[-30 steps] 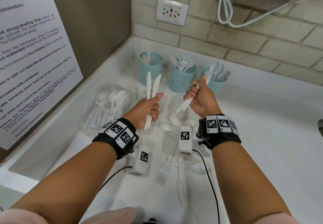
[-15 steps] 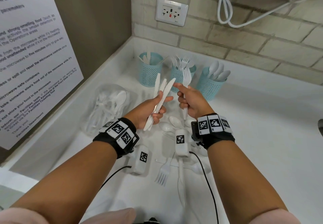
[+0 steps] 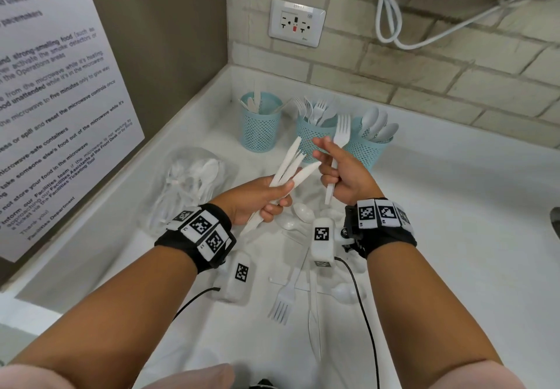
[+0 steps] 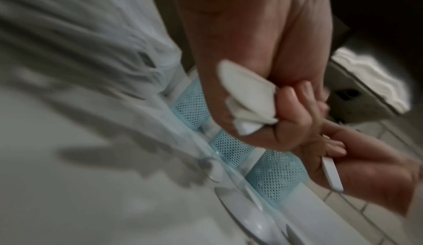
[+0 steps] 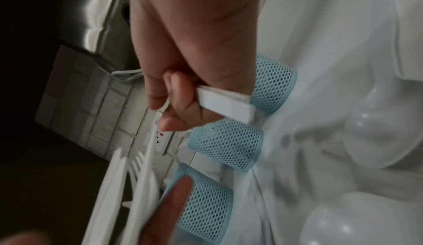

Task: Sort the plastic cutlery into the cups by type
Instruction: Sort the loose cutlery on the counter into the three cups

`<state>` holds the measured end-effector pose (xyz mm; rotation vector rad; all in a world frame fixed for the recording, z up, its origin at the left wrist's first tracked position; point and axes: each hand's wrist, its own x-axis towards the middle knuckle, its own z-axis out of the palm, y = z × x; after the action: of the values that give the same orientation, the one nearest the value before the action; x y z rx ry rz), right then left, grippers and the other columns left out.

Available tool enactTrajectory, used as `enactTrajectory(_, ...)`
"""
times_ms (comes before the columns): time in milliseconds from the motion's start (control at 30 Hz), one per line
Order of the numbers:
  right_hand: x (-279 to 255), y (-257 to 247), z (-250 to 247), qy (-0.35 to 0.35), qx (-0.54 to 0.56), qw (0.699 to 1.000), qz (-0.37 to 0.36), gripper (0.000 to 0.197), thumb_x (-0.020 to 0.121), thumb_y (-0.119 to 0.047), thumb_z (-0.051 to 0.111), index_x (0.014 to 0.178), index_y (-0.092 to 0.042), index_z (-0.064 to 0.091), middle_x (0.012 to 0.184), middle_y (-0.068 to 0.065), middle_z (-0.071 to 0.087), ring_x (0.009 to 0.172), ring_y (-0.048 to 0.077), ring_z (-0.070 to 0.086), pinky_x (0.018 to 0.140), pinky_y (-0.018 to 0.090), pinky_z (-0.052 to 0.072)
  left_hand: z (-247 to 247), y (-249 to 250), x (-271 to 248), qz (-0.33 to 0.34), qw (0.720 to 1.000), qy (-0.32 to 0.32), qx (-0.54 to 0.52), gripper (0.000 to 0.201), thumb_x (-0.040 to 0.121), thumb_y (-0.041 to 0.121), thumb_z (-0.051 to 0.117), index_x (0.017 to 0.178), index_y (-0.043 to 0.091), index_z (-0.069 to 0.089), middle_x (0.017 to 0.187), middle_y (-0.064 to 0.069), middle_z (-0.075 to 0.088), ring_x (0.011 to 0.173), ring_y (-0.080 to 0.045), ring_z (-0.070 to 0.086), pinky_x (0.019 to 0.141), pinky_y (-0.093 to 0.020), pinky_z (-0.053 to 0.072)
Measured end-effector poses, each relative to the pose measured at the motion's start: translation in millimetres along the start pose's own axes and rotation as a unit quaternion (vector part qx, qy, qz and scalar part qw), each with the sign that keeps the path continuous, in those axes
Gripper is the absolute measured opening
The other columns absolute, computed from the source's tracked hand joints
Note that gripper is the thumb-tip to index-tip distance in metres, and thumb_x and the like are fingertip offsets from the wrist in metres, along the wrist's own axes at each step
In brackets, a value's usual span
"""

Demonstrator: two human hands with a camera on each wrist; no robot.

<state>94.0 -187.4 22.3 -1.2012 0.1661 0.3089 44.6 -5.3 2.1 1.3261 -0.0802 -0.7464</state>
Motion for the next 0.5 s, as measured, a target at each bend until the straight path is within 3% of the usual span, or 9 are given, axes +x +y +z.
enactTrajectory(100, 3, -5, -7, 0.049, 0.033, 0.998, -0.032, 0.014, 0.095, -0.027, 0.051, 0.096, -0.019, 0.063, 0.073, -0.005, 0.055, 0.036, 0.001, 0.026, 0.033, 0.011, 0.023, 1, 2, 5, -0.016, 0.999, 0.038, 0.013, 0.058, 0.087, 0.065, 0.029, 0.115, 0.019, 0.050, 0.058, 0.005, 0.034, 0.041, -0.003, 0.021, 0.038, -0.014, 0.016)
enactTrajectory(167, 2, -9, -9, 0.072, 0.019, 0.996, -0.056, 0.012, 0.094, -0.026, 0.054, 0.097, -0.019, 0.064, 0.072, -0.005, 0.054, 0.038, 0.002, 0.027, 0.034, 0.013, 0.024, -1, 2, 8, -0.019, 0.998, 0.053, 0.004, 0.073, 0.088, 0.068, 0.020, 0.115, 0.012, 0.058, 0.056, 0.005, 0.032, 0.041, -0.004, 0.021, 0.037, -0.014, 0.018)
enactTrajectory(267, 0, -15, -5, 0.084, -0.019, 0.993, -0.082, 0.014, 0.092, -0.024, 0.056, 0.102, -0.016, 0.062, 0.072, -0.005, 0.053, 0.040, 0.002, 0.028, 0.036, 0.014, 0.024, 0, 1, 9, 0.017, 0.994, 0.093, 0.056, 0.060, 0.096, 0.056, 0.024, 0.100, 0.010, 0.063, 0.056, 0.007, 0.032, 0.043, -0.005, 0.025, 0.040, -0.015, 0.022)
enactTrajectory(367, -3, -19, 2, 0.075, -0.042, 0.991, -0.100, 0.009, 0.091, -0.022, 0.059, 0.098, -0.017, 0.062, 0.072, -0.004, 0.052, 0.040, 0.002, 0.028, 0.036, 0.014, 0.023, 2, 0, 11, 0.054, 0.986, 0.140, 0.069, 0.042, 0.098, 0.046, 0.034, 0.088, 0.013, 0.058, 0.062, 0.004, 0.038, 0.043, -0.005, 0.031, 0.042, -0.016, 0.026)
enactTrajectory(500, -5, -19, 9, 0.039, -0.087, 0.991, -0.098, 0.010, 0.091, -0.023, 0.060, 0.100, -0.019, 0.064, 0.071, -0.005, 0.052, 0.042, 0.003, 0.027, 0.036, 0.014, 0.022, 0, -3, 13, 0.089, 0.977, 0.171, 0.093, 0.031, 0.101, 0.033, 0.036, 0.104, 0.012, 0.060, 0.070, 0.002, 0.051, 0.042, -0.003, 0.037, 0.042, -0.015, 0.029)
